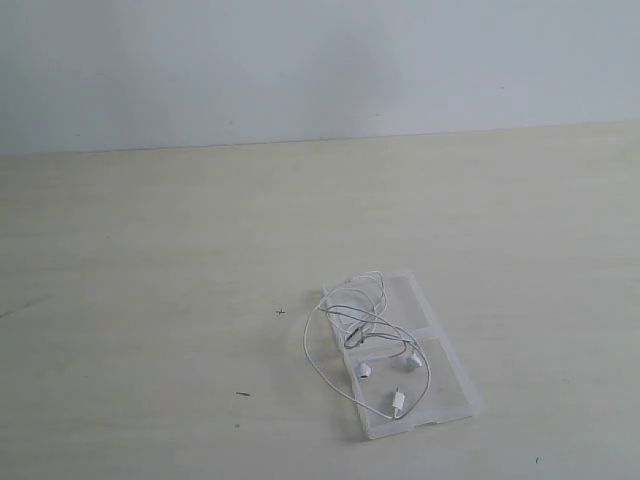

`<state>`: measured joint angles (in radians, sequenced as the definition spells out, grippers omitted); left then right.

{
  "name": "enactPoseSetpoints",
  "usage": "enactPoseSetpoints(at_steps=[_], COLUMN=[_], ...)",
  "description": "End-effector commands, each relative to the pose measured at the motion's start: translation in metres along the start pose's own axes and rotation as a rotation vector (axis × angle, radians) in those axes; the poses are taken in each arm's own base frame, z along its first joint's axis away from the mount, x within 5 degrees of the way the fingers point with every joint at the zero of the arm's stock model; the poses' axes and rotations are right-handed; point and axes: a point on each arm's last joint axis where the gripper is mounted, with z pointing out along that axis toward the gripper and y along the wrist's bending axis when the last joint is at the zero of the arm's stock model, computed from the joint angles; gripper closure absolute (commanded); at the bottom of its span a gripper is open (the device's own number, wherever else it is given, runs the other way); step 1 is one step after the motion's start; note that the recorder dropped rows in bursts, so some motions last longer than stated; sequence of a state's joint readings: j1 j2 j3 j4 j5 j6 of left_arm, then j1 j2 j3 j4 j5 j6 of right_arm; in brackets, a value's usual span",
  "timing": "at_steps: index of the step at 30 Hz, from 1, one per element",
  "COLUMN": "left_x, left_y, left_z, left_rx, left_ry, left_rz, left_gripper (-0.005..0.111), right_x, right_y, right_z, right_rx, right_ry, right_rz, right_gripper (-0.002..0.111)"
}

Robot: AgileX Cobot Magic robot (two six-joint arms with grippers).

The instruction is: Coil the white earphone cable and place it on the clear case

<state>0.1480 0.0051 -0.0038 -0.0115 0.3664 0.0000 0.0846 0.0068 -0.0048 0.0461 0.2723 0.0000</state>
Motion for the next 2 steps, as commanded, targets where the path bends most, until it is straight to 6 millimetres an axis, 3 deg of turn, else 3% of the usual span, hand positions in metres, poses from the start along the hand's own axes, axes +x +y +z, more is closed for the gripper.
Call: enactPoseSetpoints(at_steps=[1,2], left_x=[0.0,0.0], left_y=[-0.0002,-0.0002], left_z=[0.0001,0.0001], left_rx=[0.002,0.002], left_ry=[-0.013,-0.013], left_rz=[-0.011,-0.011], left_gripper=[0.107,0.107], right_x=[0.0011,0.0011], right_y=[-0.0002,-0.0002], right_z=[-0.0001,-0.0001], right_rx=[0.003,0.003], right_ry=[-0.004,-0.004], right_rz=[0.001,0.001], right_gripper=[0.041,0.041])
